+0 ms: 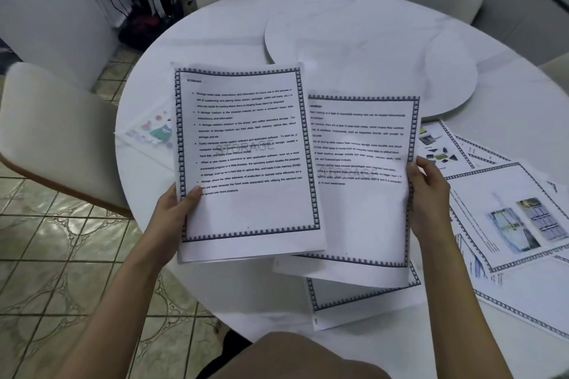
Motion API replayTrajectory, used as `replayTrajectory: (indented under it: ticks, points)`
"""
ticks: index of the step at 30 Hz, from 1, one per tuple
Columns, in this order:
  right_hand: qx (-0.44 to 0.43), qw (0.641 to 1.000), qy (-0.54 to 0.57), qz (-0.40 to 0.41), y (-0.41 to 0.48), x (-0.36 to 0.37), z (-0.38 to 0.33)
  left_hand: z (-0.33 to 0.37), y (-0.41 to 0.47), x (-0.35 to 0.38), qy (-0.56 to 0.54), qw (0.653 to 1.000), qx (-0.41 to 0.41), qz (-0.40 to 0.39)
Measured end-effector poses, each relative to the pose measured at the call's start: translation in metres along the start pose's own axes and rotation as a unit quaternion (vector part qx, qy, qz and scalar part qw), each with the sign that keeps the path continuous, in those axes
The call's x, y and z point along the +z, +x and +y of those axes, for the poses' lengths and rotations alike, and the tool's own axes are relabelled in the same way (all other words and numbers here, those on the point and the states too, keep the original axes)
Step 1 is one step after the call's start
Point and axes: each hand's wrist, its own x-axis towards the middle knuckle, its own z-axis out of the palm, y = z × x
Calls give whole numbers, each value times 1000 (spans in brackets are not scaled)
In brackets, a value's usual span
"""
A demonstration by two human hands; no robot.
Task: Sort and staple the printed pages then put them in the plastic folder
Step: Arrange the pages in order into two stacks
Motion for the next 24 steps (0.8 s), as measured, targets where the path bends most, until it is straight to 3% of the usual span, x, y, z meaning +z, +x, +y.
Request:
replayTrajectory:
  ticks: [11, 17, 24]
  points:
    - [30, 982, 79, -168, -29, 86, -5, -3, 3, -3, -51, 995, -72, -41]
    - [67, 978, 10, -198, -46, 104, 17, -26, -1, -16, -36, 992, -120, -19]
    - [149, 941, -125, -278, -63, 104, 43, -42, -7, -14, 20, 992, -119, -28]
